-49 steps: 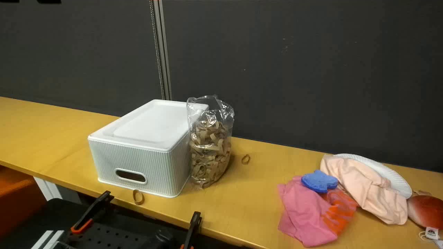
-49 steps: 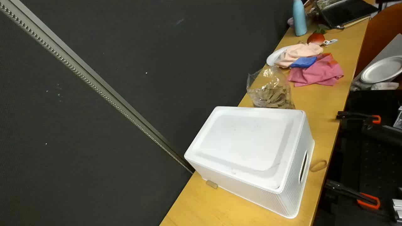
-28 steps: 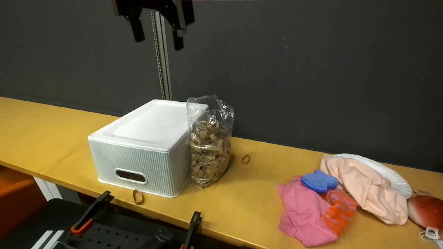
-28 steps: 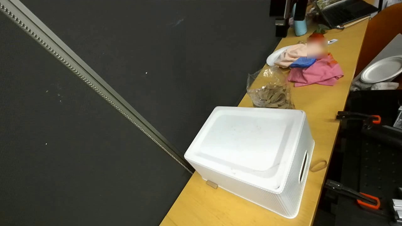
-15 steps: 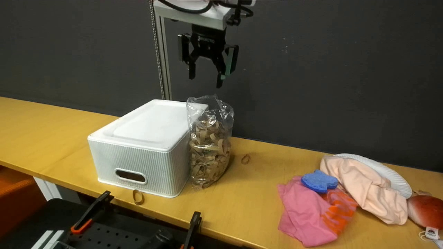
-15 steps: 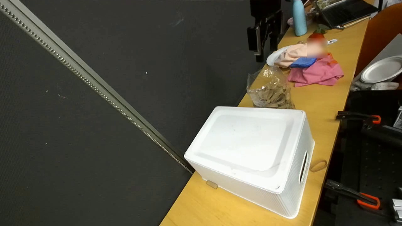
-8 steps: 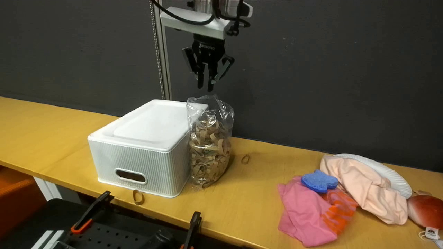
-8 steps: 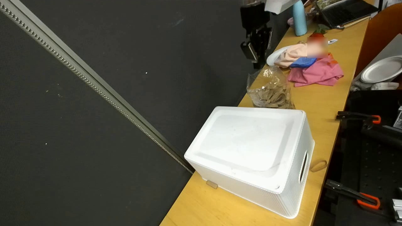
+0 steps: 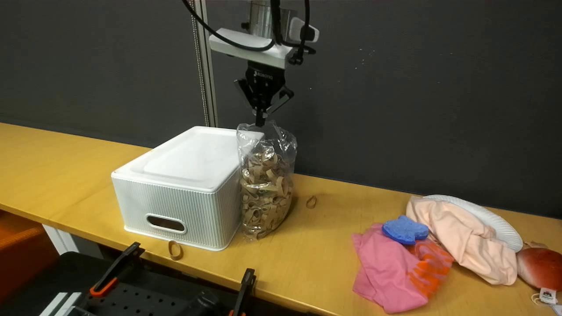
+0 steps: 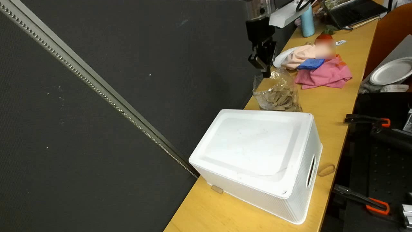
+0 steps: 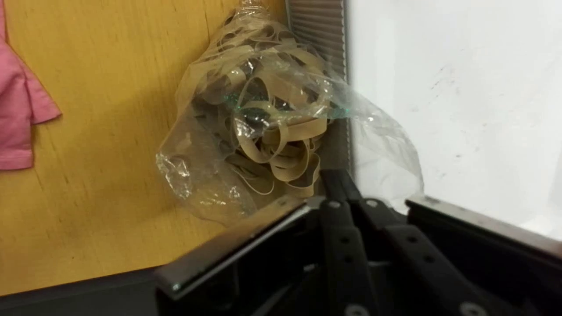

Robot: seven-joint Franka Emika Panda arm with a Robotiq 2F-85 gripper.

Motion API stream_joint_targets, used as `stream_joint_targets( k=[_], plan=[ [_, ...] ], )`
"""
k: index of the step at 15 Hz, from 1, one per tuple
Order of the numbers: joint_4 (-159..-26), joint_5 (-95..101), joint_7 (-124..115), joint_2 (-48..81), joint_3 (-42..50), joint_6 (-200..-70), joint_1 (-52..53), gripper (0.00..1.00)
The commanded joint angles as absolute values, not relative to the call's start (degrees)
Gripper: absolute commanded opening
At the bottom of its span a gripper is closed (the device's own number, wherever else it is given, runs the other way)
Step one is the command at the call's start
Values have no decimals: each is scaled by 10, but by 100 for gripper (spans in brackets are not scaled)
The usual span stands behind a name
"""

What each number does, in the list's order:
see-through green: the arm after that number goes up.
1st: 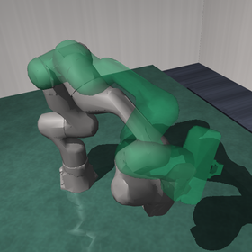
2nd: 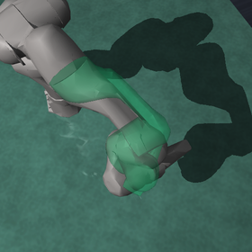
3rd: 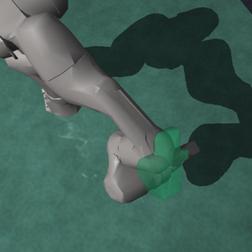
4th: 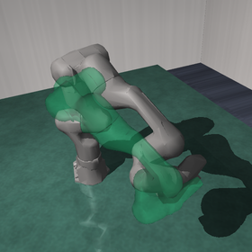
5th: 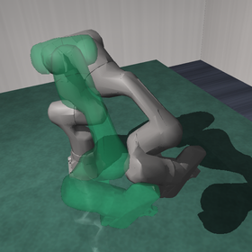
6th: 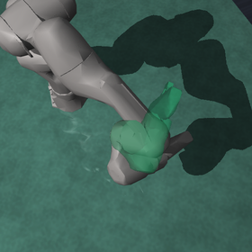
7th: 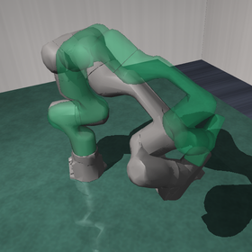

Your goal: Take the rubber bands out of the plastic bag

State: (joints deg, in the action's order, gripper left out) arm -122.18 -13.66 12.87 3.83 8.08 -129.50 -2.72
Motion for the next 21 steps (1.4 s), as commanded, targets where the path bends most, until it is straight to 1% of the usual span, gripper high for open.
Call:
stream_joint_targets(
  k=[1, 11, 21],
  plan=[
    [-1221, -157, 150, 48, 66, -1293, -43, 0],
    [-1248, -155, 163, 67, 68, -1311, -64, 0],
    [-1165, -143, 151, 134, 47, -1297, -64, 0]
  ],
)
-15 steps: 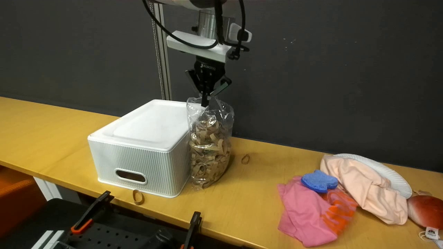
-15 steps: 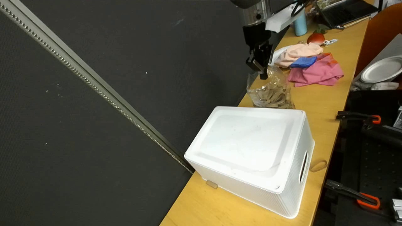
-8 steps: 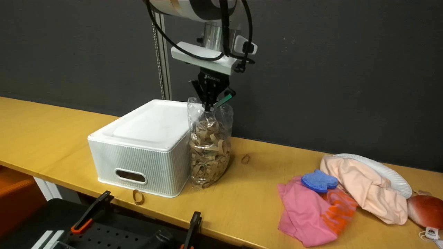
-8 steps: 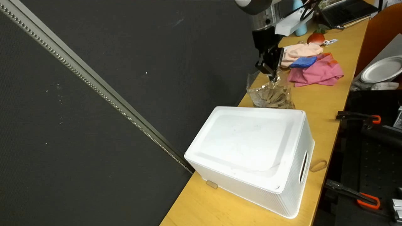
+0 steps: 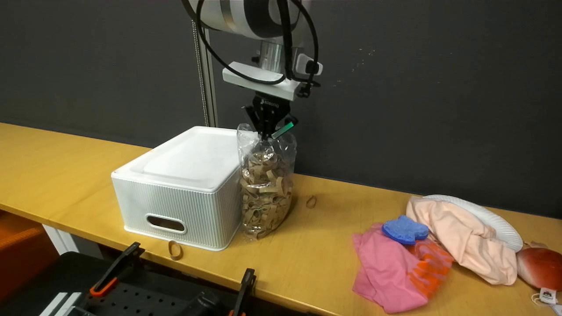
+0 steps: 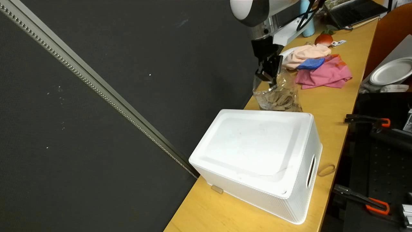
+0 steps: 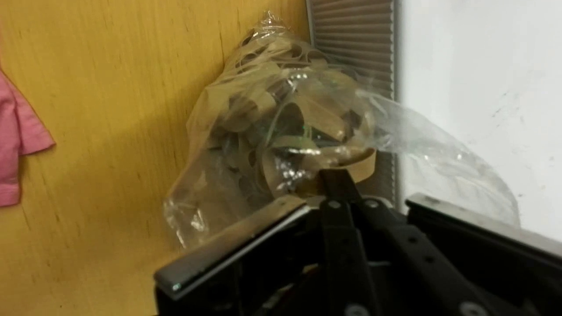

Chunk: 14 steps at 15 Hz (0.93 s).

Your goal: Take the rubber bands out of the plastic bag

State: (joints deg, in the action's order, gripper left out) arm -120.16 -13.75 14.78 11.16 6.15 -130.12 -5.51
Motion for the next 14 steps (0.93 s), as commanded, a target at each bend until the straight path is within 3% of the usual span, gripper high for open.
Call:
stream_joint_targets(
  k=[1, 7, 8, 9, 14],
  plan=[
    [-1156, -143, 150, 141, 44, -1293, -64, 0],
    [-1148, -135, 145, 163, 36, -1292, -66, 0],
    [-1149, -134, 143, 163, 36, -1291, -66, 24],
    [-1151, -132, 142, 161, 36, -1290, -66, 27],
    [-1160, -125, 139, 148, 39, -1288, -65, 62]
  ],
)
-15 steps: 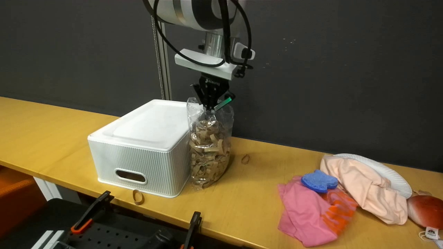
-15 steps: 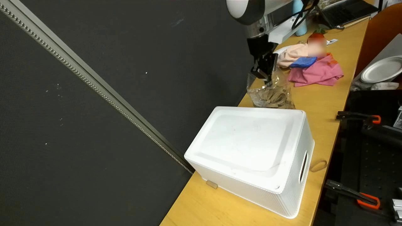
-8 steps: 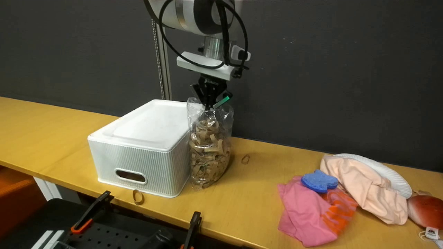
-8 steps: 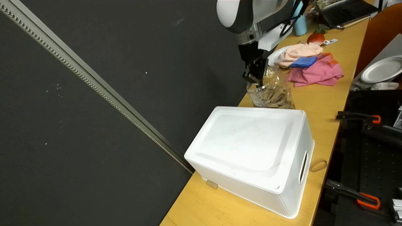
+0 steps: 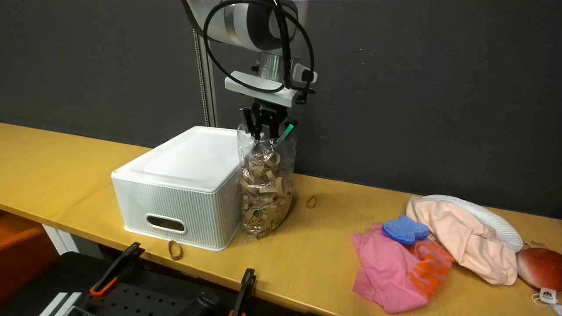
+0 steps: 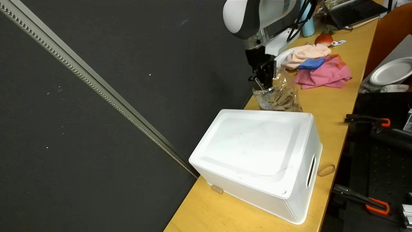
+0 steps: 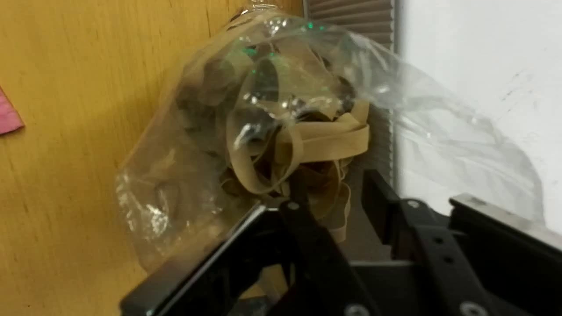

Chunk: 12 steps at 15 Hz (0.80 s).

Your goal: Take the rubber bands out of the plastic bag

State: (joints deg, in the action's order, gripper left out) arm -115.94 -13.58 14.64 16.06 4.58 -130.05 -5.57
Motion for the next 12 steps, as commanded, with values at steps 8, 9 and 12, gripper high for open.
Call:
stream_joint_targets(
  k=[8, 9, 12],
  plan=[
    [-1194, -117, 132, 141, 40, -1292, -64, 63],
    [-1199, -114, 130, 143, 41, -1295, -64, 64],
    [-1212, -102, 123, 142, 47, -1296, -65, 66]
  ],
)
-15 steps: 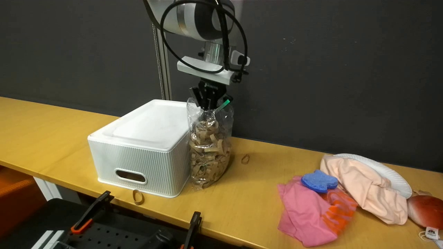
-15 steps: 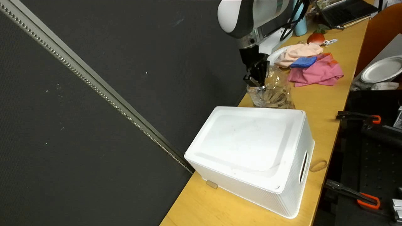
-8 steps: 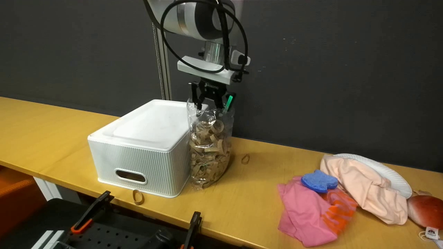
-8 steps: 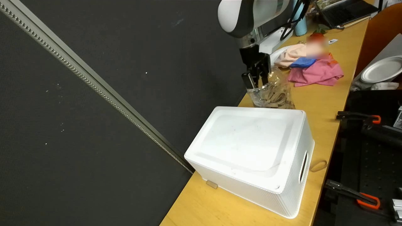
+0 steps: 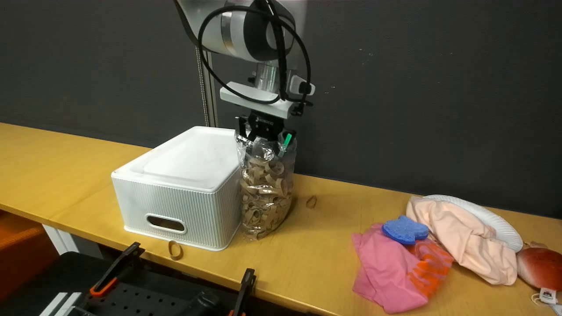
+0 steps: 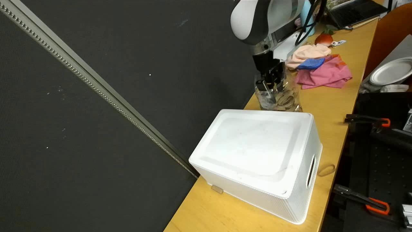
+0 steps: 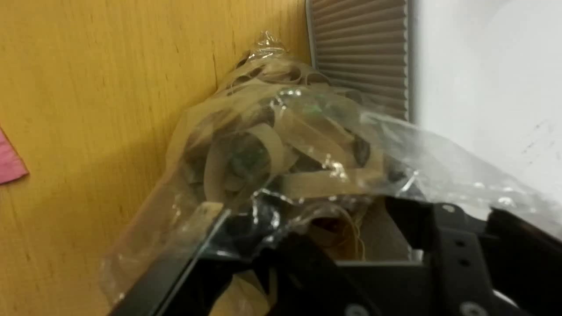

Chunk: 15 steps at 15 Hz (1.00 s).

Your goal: Take the rubber bands out of the plastic bag

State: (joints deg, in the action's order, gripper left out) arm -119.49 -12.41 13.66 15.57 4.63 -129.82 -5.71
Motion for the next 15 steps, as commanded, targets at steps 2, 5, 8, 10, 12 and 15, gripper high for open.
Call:
stream_joint_targets(
  k=[2, 5, 8, 10, 12, 15],
  plan=[
    [-1215, -94, 121, 145, 49, -1295, -68, 69],
    [-1217, -54, 97, 150, 57, -1301, -65, 75],
    [-1213, -21, 73, 159, 58, -1310, -60, 73],
    [-1213, -11, 60, 164, 56, -1322, -57, 78],
    [-1213, 1, 45, 168, 56, -1331, -52, 79],
    [-1217, 37, 2, 177, 62, -1341, -40, 66]
  ],
)
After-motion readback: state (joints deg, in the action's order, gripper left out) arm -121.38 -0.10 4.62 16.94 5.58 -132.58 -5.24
